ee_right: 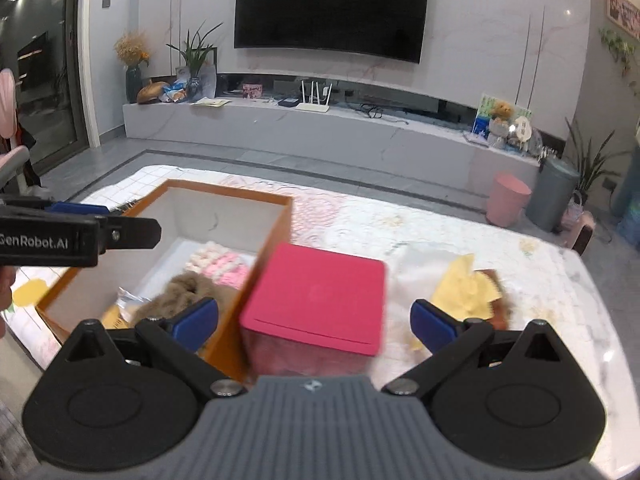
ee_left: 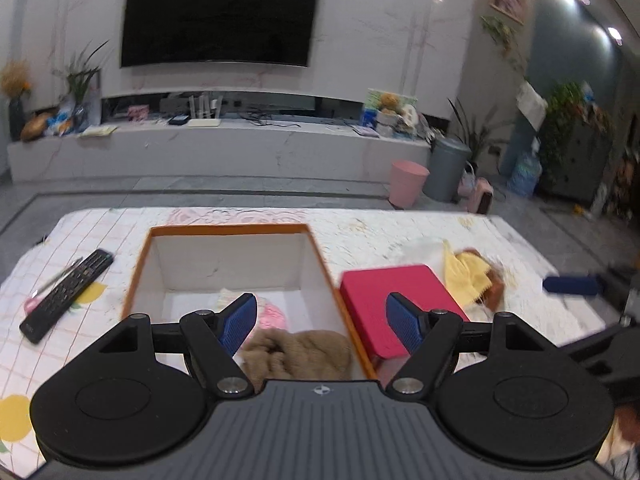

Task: Organize soft objects
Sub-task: 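Withdraw both tools from the orange box back over the bed, then move the right tool down toward the white cloth bundle under the yellow cloth, then grasp the yellow cloth with the left tool while the right tool grasps the white cloth bundle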

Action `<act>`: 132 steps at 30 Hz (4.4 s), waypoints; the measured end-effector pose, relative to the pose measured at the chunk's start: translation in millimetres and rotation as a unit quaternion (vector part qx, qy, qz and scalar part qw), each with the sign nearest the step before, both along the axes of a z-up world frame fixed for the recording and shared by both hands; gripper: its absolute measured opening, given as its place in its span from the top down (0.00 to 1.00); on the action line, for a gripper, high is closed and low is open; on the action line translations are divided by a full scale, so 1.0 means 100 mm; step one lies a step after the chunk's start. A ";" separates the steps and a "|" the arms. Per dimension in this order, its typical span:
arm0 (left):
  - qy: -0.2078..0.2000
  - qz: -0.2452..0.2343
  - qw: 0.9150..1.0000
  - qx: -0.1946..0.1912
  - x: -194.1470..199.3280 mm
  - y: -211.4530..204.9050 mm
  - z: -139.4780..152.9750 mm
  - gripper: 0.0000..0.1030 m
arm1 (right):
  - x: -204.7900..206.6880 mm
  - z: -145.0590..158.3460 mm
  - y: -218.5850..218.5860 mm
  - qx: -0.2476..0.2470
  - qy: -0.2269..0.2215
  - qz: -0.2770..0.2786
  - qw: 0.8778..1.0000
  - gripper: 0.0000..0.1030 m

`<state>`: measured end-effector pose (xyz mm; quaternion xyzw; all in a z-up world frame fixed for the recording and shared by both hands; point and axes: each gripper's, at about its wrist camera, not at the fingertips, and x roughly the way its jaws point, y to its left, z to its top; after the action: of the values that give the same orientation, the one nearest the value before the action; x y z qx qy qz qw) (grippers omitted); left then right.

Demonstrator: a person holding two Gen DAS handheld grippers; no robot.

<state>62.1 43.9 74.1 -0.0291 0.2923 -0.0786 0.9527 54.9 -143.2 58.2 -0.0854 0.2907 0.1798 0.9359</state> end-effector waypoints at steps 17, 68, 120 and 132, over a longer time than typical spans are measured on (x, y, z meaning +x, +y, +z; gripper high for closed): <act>-0.006 -0.039 0.999 0.024 0.08 -1.12 -0.31 0.16 | 0.17 -0.36 -0.93 -0.051 -0.028 -0.010 0.998 0.03; -0.018 -0.102 0.993 0.048 -0.07 -1.31 -0.78 0.16 | 0.73 -1.51 -1.18 0.054 0.067 -0.108 0.990 0.95; 0.223 -0.137 0.961 0.092 2.07 -2.41 -1.04 0.30 | 0.97 -1.47 -1.77 0.119 0.143 -0.145 0.972 0.79; 0.189 -0.148 0.964 0.114 2.09 -2.37 -1.03 0.31 | 0.99 -1.55 -1.88 0.127 0.157 -0.167 0.965 0.79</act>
<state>271.5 -193.5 -28.7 0.1091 0.4749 -0.1782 0.8549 154.1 -331.6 -97.0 0.1135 0.4189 0.0680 0.8984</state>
